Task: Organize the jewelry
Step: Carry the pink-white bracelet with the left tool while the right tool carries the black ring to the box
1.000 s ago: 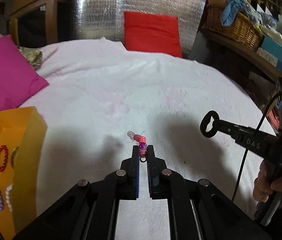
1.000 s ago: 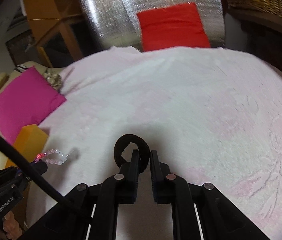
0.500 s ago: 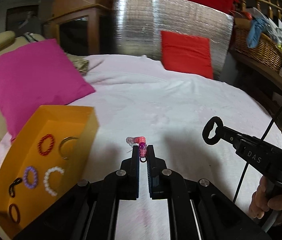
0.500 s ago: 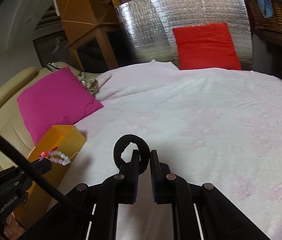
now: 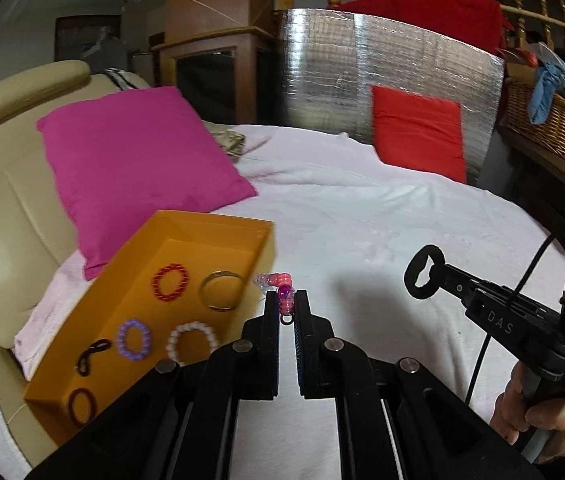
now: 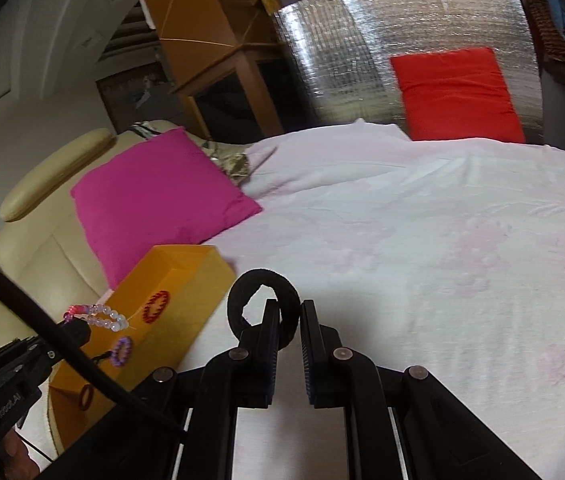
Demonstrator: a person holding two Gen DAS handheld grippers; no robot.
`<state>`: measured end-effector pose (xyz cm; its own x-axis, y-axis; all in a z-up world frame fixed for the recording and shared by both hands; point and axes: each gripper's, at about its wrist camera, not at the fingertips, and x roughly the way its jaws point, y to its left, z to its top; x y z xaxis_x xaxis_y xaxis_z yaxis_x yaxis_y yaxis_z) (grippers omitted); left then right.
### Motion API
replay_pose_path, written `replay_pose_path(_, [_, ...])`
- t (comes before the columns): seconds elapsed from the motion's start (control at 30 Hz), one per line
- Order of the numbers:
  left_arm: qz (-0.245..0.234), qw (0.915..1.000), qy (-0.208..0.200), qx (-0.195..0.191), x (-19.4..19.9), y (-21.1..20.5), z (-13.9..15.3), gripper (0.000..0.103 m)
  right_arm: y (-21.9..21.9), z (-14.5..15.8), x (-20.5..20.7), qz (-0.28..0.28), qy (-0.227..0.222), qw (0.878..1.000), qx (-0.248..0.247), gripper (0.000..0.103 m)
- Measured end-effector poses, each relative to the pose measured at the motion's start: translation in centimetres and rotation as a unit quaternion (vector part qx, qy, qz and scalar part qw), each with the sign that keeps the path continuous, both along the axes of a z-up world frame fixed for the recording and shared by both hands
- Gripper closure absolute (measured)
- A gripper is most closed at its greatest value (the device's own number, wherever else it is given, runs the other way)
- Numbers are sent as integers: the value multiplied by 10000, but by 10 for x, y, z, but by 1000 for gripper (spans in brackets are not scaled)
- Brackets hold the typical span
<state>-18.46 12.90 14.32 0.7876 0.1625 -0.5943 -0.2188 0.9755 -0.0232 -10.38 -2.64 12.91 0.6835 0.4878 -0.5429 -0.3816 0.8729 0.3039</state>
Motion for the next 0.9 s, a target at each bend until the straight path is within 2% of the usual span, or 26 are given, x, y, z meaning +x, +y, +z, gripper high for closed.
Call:
replay_pose_path(0.2, [355, 9992, -90, 142, -21, 26, 13, 96, 29, 6, -11, 290, -16, 9991, 298, 91])
replay_pose_path(0.43, [932, 9948, 65, 403, -48, 69, 13, 96, 88, 16, -39, 1031, -137, 9928, 600, 91])
replay_pose_path(0.67, [1509, 9861, 409, 567, -60, 113, -9, 96, 140, 0, -60, 1637, -39, 9859, 355, 91])
replay_pose_path(0.9, [1677, 9821, 688, 511, -57, 131, -35, 96, 171, -22, -62, 2037, 129, 9789, 37, 91])
